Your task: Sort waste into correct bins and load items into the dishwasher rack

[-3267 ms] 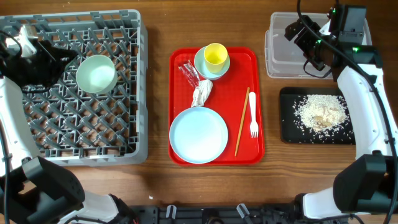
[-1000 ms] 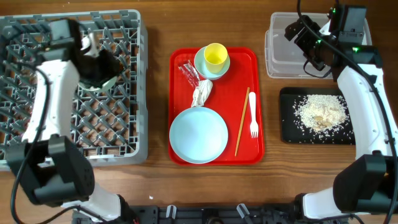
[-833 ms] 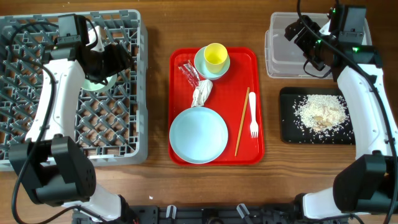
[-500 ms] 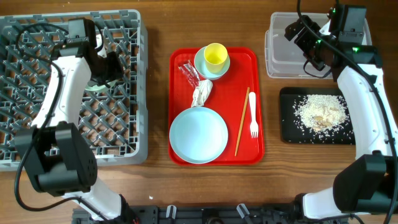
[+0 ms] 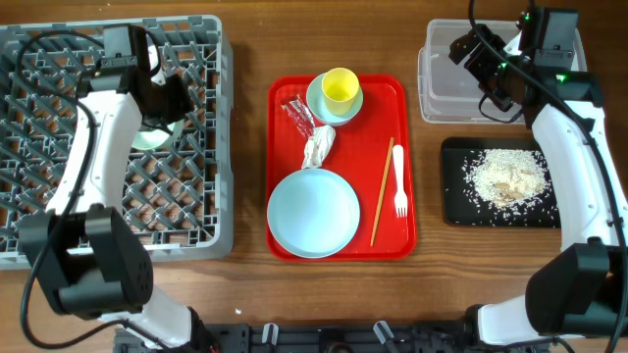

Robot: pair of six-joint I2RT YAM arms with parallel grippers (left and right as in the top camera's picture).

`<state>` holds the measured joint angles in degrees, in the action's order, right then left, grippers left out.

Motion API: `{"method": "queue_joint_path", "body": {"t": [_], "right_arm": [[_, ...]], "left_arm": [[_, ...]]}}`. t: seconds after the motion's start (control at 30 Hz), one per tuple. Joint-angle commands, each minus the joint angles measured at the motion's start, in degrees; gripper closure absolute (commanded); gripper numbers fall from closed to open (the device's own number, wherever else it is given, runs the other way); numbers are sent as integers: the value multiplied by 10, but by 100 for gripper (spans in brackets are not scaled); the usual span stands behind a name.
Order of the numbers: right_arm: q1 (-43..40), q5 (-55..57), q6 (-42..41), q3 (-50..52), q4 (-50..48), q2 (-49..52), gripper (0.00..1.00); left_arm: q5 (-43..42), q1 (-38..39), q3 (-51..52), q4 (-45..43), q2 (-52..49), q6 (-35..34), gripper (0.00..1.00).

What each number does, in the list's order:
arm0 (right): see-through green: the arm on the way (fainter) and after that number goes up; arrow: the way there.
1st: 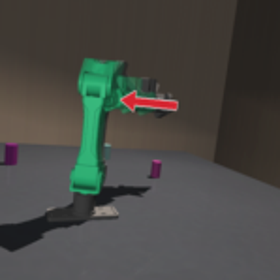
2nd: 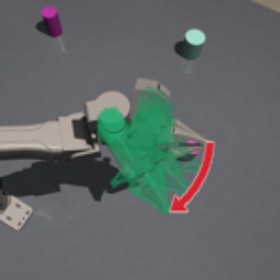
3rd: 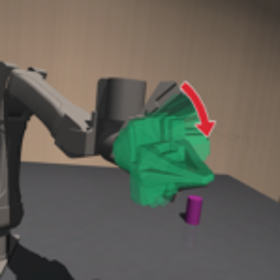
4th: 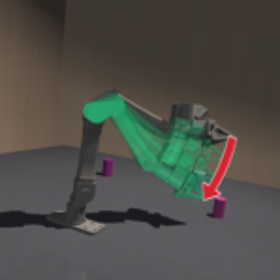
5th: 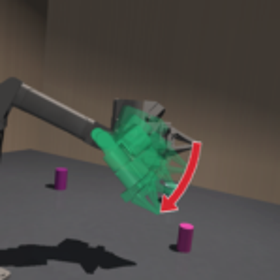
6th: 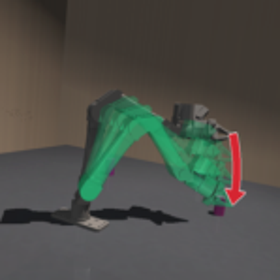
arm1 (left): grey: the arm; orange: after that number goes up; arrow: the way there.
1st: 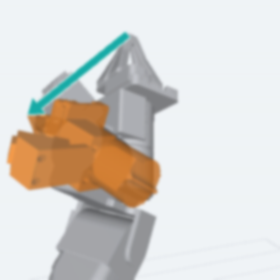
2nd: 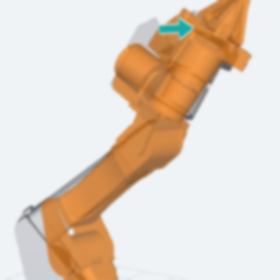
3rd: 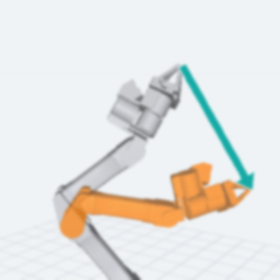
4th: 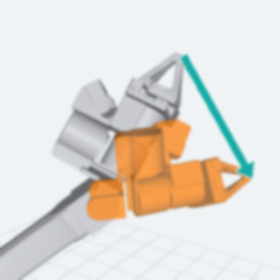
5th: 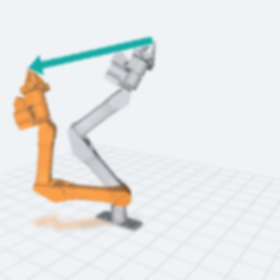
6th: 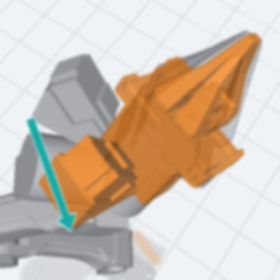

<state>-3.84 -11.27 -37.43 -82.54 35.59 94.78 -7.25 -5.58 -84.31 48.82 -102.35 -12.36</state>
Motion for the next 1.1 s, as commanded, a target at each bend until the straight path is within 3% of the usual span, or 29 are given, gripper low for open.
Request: {"method": "queue_joint_path", "body": {"t": [0.0,0.1,0.23,0.4,0.5,0.53,0.57,0.6,0.63,0.7,0.87,1.07], "right_arm": [[1,12,-2,-5,-1,-14,0],[1,12,-2,-5,-1,-14,0],[1,13,-2,-5,-1,-14,0],[1,12,-2,-5,-1,-14,0],[1,13,-2,-5,-1,-14,0],[1,13,-2,-5,-1,-14,0],[1,12,-2,-5,-1,-14,0],[1,12,-2,-5,-1,-14,0],[1,12,-2,-5,-1,-14,0],[1,13,-2,-5,-1,-14,0],[1,13,-2,-5,-1,-14,0],[1,12,-2,-5,-1,-14,0]], "left_arm": [[-82,-13,6,-17,60,-51,96],[-151,-48,6,-37,98,-80,96],[-323,-110,6,-69,104,-102,96],[-349,-145,12,-72,101,-75,96],[-287,-144,20,-58,84,-59,96],[-257,-144,20,-57,73,-59,92],[-229,-144,20,-57,64,-61,77],[-189,-144,20,-55,54,-61,52],[-158,-146,20,-53,51,-62,46],[-89,-158,19,-48,55,-103,45],[-89,-179,17,-34,83,-106,44],[-38,-118,18,-6,41,-104,48]]}}
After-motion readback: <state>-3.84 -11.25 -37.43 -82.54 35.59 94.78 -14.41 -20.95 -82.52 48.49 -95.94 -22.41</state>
